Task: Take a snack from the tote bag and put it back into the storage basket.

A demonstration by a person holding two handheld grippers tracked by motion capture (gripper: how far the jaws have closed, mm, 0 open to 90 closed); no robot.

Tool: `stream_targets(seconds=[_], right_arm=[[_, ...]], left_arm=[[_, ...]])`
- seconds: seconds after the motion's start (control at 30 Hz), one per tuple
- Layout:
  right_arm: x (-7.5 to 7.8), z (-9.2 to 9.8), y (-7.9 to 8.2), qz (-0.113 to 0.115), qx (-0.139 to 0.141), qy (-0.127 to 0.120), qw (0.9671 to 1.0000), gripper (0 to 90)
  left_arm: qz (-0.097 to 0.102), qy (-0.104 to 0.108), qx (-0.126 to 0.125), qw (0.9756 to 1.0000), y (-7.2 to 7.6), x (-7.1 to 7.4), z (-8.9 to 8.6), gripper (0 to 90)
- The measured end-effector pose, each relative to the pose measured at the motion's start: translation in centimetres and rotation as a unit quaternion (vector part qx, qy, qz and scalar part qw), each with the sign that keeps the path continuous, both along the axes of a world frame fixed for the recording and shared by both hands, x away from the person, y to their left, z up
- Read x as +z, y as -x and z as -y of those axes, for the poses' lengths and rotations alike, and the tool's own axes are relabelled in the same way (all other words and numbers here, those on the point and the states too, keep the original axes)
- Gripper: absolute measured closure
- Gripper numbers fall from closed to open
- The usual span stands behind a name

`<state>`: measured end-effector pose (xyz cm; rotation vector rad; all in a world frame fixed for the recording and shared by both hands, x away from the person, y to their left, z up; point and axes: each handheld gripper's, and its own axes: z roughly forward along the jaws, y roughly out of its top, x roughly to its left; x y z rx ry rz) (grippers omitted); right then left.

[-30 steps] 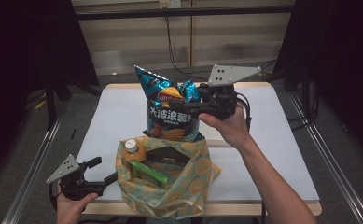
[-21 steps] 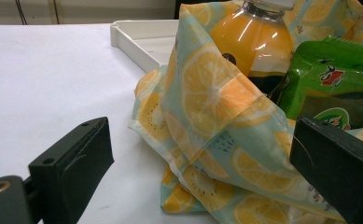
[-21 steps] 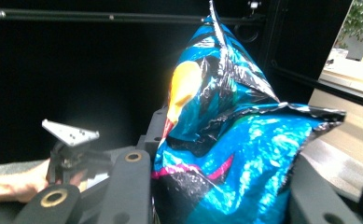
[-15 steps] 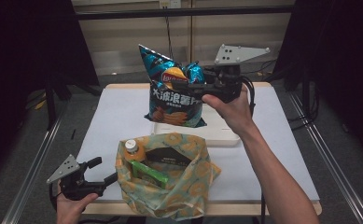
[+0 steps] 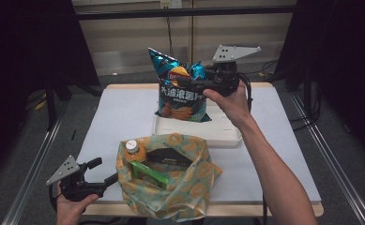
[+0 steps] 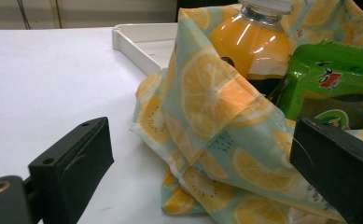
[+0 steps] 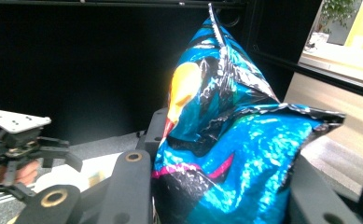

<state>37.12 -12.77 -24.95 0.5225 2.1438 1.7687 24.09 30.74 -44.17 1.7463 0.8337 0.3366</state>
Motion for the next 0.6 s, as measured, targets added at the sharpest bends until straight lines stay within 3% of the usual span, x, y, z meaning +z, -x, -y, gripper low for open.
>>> stream_targets(seconds=[0.1, 0.23, 0.3, 0.43, 0.6], right_arm=[[-1.1, -0.3, -1.4, -0.012, -0.004, 0.001, 0.9999, 63.5], [-2.5, -1.0, -2.8, -0.025, -0.001, 0.015, 0.9996, 63.5], [-3.3, -1.3, -3.6, -0.031, -0.001, 0.017, 0.9994, 63.4], [-4.7, -1.7, -5.0, -0.036, 0.002, 0.018, 0.9992, 63.2], [-6.4, -2.3, -6.7, -0.045, -0.002, 0.031, 0.9985, 63.2]], left_arm=[[-0.002, 0.004, -0.001, 1.0, 0.1, 0.0, 0.0, 5.2], [0.004, -0.001, 0.015, 0.9999, 0.2, 0.0, 0.0, 4.3], [0.004, 0.009, -0.003, 0.9999, 0.2, 0.0, -0.2, 3.4], [0.005, 0.018, 0.007, 0.9998, 0.3, 0.1, -0.8, 2.8], [0.002, 0.011, 0.026, 0.9996, 0.3, 0.0, -1.1, 2.8]])
